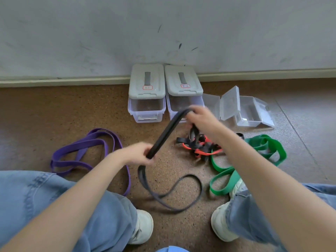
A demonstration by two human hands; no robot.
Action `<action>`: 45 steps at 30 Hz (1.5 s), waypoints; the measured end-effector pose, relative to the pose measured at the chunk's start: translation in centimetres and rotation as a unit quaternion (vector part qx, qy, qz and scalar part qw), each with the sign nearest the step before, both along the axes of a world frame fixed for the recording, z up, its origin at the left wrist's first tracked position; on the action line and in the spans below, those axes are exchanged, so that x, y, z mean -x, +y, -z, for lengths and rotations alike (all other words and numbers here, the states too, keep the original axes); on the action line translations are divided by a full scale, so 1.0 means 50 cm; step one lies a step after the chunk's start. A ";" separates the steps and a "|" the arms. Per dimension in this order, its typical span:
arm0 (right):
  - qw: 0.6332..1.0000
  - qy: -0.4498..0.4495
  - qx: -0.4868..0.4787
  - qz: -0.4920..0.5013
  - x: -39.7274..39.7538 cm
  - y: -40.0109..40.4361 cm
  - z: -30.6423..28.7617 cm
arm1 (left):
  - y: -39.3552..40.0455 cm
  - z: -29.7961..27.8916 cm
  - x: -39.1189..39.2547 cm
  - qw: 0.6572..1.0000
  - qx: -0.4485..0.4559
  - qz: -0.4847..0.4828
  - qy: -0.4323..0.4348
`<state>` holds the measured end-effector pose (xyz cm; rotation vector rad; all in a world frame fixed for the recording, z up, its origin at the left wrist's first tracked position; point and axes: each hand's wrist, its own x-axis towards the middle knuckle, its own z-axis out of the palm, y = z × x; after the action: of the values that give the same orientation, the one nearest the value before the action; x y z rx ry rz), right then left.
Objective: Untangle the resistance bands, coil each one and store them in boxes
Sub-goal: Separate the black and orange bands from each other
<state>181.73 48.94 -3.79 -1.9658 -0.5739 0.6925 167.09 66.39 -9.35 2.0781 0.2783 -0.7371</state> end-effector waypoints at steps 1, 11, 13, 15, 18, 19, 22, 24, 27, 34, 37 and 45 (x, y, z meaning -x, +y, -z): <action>0.999 0.000 -0.028 0.032 -0.016 -0.005 -0.011 | -0.011 0.025 0.017 0.999 -0.008 0.022 0.022; 0.966 0.047 0.245 -0.065 0.024 -0.004 0.226 | 0.038 0.062 -0.072 0.900 0.179 -0.397 0.013; 0.958 0.121 0.250 -0.073 0.051 0.005 0.274 | 0.034 0.075 -0.112 0.862 0.243 -0.444 0.030; 0.954 0.170 0.241 -0.060 0.069 0.020 0.315 | 0.027 0.085 -0.153 0.815 0.295 -0.497 0.038; 0.959 0.180 0.214 -0.034 0.077 0.059 0.362 | 0.030 0.133 -0.201 0.778 0.328 -0.535 0.032; 0.959 0.169 0.228 -0.026 0.075 0.069 0.377 | 0.034 0.161 -0.208 0.795 0.290 -0.531 0.041; 0.936 0.109 0.335 -0.025 0.075 0.078 0.425 | 0.034 0.245 -0.172 0.860 0.032 -0.500 0.095; 0.921 0.060 0.381 -0.050 0.091 0.063 0.450 | 0.022 0.307 -0.119 0.871 -0.031 -0.475 0.122; 0.912 0.027 0.406 -0.051 0.139 0.035 0.474 | -0.029 0.371 -0.055 0.897 -0.041 -0.417 0.141; 0.948 0.154 0.257 -0.108 0.208 0.036 0.482 | -0.086 0.371 -0.053 0.933 0.031 -0.341 0.106; 0.939 0.214 0.253 -0.095 0.192 0.034 0.464 | -0.062 0.354 -0.032 0.927 0.030 -0.360 0.103; 0.927 -0.225 0.297 0.035 0.039 -0.030 0.416 | -0.058 0.311 -0.034 0.926 -0.188 -0.324 0.052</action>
<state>179.78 47.42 -24.59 -2.7383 -0.6035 0.3858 168.81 63.50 -24.91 2.0975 1.1799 -0.3996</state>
